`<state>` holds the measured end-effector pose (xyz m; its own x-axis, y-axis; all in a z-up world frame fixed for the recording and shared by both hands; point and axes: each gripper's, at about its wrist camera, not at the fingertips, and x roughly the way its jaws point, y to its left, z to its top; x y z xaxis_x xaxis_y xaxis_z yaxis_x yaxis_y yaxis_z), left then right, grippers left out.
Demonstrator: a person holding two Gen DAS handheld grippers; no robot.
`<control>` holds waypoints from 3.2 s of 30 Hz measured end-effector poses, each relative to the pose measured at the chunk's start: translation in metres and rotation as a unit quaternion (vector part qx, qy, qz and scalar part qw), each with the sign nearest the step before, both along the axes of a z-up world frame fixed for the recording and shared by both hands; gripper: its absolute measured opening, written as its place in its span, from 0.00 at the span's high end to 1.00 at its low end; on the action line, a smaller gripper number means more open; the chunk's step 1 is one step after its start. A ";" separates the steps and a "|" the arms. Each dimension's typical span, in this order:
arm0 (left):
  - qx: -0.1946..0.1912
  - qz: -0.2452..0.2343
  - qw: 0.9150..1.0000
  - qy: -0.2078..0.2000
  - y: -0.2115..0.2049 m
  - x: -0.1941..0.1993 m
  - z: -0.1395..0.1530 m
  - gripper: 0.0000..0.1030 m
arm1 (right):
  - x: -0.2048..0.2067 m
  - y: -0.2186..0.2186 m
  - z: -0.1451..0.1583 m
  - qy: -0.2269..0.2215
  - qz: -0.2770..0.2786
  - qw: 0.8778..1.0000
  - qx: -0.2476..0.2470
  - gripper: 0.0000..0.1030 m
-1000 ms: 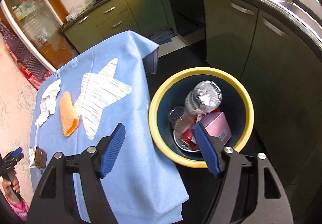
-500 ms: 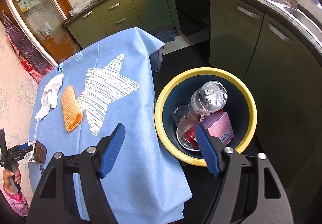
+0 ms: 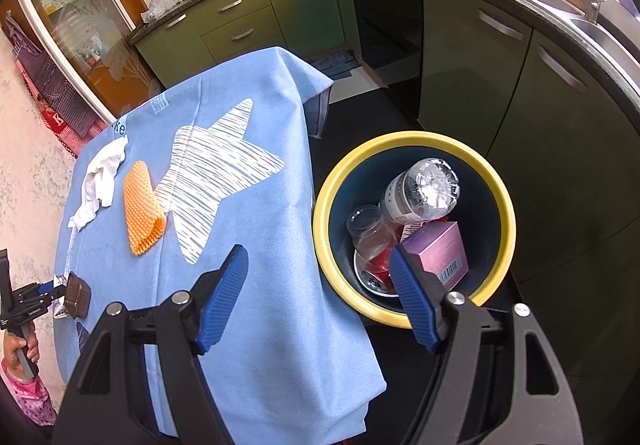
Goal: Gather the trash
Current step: 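Grasp the crumpled white paper wrapper with the left gripper, then carry the paper wrapper over the bin and open the left gripper, then grasp the orange foam mesh sleeve with the right gripper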
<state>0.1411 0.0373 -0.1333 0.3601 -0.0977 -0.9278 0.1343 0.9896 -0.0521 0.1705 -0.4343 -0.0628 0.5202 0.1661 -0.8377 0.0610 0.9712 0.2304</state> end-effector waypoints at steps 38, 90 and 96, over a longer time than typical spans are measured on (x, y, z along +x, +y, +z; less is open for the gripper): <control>-0.027 -0.429 0.902 -0.049 -0.451 0.074 0.085 0.64 | -0.062 -0.103 0.000 -0.026 -0.088 0.996 0.014 0.33; -0.050 0.008 0.984 -0.169 -0.026 -0.013 0.088 0.04 | 0.107 0.239 -0.054 0.028 0.303 0.951 -0.062 0.18; -0.059 0.010 0.984 -0.166 -0.023 -0.012 0.083 0.04 | 0.113 0.262 -0.067 0.036 0.318 0.942 -0.098 0.18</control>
<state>0.1293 0.0140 -0.0501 0.6437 -0.1877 -0.7419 0.1438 0.9818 -0.1237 0.2837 -0.1719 -0.1293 0.3090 0.2640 -0.9137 -0.5396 0.8397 0.0602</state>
